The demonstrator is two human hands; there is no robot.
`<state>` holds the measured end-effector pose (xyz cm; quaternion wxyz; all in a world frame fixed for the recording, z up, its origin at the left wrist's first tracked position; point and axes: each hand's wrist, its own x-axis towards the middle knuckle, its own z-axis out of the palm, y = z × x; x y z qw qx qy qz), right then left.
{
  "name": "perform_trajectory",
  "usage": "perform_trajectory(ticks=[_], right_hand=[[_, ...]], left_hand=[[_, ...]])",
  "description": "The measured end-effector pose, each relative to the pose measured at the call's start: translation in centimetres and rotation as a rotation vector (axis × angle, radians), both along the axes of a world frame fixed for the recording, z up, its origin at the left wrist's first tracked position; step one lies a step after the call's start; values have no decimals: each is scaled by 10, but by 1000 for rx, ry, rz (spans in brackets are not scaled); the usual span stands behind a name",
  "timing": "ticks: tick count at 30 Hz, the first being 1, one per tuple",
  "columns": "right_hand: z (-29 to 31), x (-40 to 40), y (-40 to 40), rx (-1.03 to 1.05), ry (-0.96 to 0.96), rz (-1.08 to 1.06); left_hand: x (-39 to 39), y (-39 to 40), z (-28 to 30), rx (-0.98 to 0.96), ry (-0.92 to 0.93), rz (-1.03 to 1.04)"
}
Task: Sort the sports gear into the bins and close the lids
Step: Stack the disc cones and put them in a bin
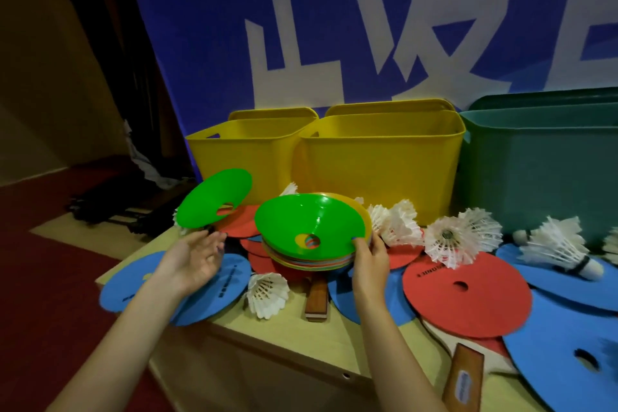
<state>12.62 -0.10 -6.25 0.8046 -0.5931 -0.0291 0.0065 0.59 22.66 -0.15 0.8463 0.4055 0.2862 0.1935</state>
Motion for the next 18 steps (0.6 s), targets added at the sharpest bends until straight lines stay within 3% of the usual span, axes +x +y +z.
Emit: perform_trajectory(ticks=[2,5,14,18], right_hand=[[-1,2,2,15,-9,-3],[-1,3,2,25,-11,-17],[-12,11,5,27,-33,-3],[-13,12,5,25,-39,-7]], left_hand=[[1,15,-3,-140,-32,3],[8,27,-3,-183,-38,20],[17,29,7,3,36,0],[10,47,6,211,141,170]])
